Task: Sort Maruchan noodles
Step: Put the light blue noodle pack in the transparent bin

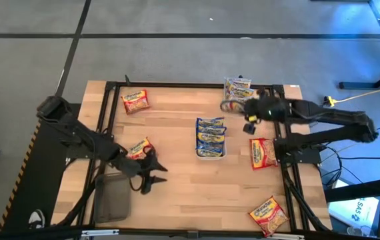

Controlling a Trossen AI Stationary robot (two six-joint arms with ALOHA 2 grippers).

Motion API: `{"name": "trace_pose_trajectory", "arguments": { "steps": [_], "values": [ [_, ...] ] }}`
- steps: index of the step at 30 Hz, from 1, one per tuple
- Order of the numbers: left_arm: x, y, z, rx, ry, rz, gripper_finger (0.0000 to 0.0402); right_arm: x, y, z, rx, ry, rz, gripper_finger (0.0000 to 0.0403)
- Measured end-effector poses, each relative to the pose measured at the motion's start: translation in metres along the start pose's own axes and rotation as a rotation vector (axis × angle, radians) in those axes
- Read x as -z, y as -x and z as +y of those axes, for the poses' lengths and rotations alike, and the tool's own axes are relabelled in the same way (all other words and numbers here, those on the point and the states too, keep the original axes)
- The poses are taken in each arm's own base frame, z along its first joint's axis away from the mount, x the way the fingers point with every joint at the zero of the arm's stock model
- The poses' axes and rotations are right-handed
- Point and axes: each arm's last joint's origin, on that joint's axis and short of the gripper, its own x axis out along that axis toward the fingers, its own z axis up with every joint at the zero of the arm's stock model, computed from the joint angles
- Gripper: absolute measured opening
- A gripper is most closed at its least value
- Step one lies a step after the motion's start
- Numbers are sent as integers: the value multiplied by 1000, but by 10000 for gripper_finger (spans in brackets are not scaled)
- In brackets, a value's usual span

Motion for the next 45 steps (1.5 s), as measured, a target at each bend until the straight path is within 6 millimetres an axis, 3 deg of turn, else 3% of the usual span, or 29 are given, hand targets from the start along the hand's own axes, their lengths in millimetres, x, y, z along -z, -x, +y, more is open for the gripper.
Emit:
{"name": "trace_pose_trajectory", "arguments": {
  "steps": [10, 16, 45],
  "values": [
    [-7, -6, 27, -101, -114, 6, 194, 26, -62, -69, -66, 50, 244, 114],
    [-8, -8, 32, -86, -121, 31, 194, 44, -87, -88, -148, -12, 344, 114],
    [-8, -8, 33, -103, -95, 20, 194, 73, -152, -82, -369, -7, 520, 115]
  ]
}}
